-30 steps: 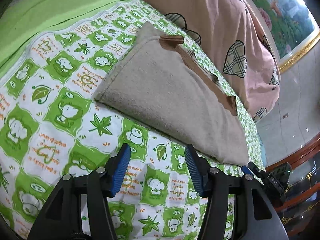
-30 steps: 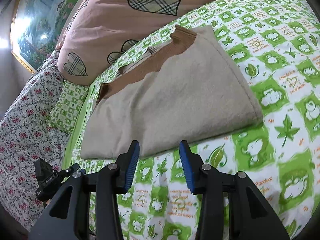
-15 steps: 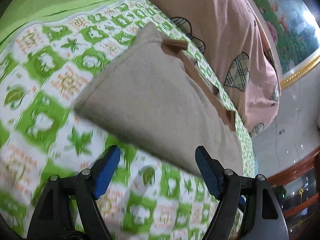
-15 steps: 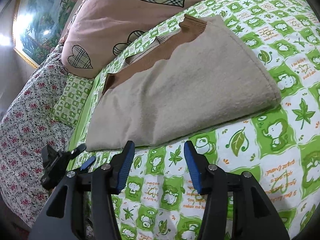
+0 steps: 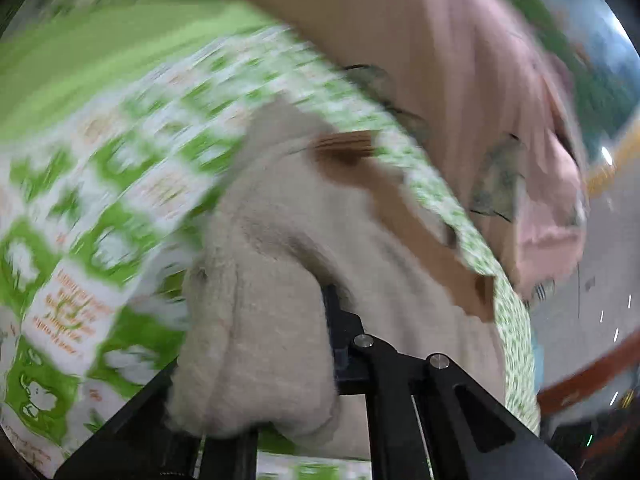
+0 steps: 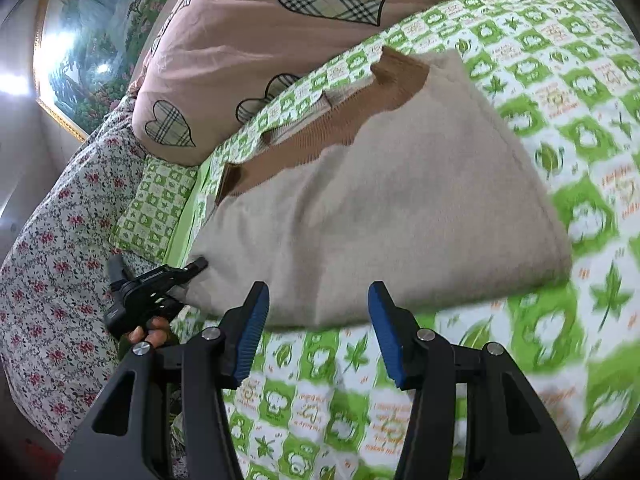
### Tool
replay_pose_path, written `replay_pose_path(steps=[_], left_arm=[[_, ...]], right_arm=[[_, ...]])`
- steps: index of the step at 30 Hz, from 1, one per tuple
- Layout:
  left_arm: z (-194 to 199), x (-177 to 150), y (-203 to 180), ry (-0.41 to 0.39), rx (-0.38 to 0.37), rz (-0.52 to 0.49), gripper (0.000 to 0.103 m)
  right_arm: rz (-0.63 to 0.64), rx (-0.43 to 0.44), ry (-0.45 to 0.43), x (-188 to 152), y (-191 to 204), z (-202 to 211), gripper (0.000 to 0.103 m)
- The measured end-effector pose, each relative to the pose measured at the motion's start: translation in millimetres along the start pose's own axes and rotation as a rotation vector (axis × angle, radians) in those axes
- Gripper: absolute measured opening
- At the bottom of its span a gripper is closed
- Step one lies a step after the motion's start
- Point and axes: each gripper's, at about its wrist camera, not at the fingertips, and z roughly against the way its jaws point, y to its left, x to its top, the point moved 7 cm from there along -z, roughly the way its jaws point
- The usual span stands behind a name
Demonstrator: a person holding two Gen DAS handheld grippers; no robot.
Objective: Fold small clothes
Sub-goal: 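Grasp the folded sweater edge with the right gripper while the left gripper grasps beside it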
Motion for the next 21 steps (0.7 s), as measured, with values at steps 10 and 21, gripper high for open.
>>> replay_pose_path(steps=[10,21], left_arm=[[-13.6,-53.8,-137.8,0.063,-0.114,-0.335,0.007],[-48.6,-101.4,-152.9,0.162,-0.111,-0.407,0.006]], right_arm=[[-0.042,0.035,0.009,62.4,-26.6,-8.2,0.057],[-0.062,0.207,0.218,77.0,3.8,-118.2,0.076]])
